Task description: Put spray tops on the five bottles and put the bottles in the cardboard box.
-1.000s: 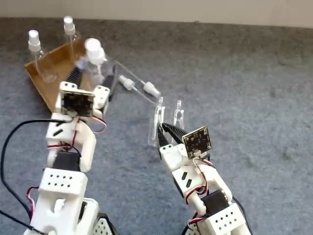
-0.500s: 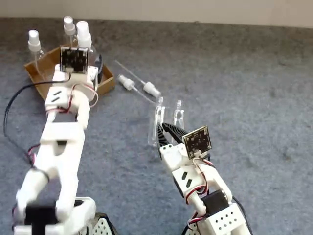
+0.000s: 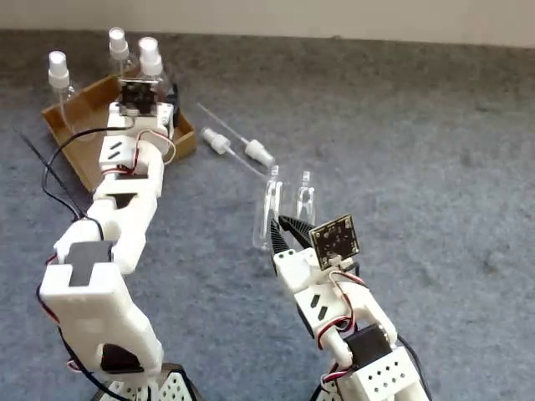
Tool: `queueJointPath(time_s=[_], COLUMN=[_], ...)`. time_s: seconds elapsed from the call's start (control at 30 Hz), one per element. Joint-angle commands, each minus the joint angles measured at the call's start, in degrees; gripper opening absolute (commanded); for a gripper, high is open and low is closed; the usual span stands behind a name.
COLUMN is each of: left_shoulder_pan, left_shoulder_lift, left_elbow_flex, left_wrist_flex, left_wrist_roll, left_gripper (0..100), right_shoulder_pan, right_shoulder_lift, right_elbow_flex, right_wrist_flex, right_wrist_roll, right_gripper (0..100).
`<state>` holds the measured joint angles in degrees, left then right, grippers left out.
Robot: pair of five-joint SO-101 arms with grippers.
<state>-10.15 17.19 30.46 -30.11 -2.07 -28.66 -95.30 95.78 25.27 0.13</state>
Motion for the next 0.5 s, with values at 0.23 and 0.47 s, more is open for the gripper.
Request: queueJointPath(time_s=[0.23,0.47], left_shoulder_pan=[-3.21,-1.71], left_shoulder_lift=[10.95,12.35], left_elbow_flex=[-11.65,-11.65], left_wrist_flex=[-2.29,-2.29], left_wrist_roll=[12.48,12.31], left_gripper=[10,10], right_shoulder_pan=[0.57,0.57], right_shoulder_lift=[-0.57,-0.31], right_elbow_flex=[9.1,9.1], right_wrist_flex=[0.22,0.22], right_wrist_roll=[-0.18,-0.18], right_gripper=[3.7,3.7])
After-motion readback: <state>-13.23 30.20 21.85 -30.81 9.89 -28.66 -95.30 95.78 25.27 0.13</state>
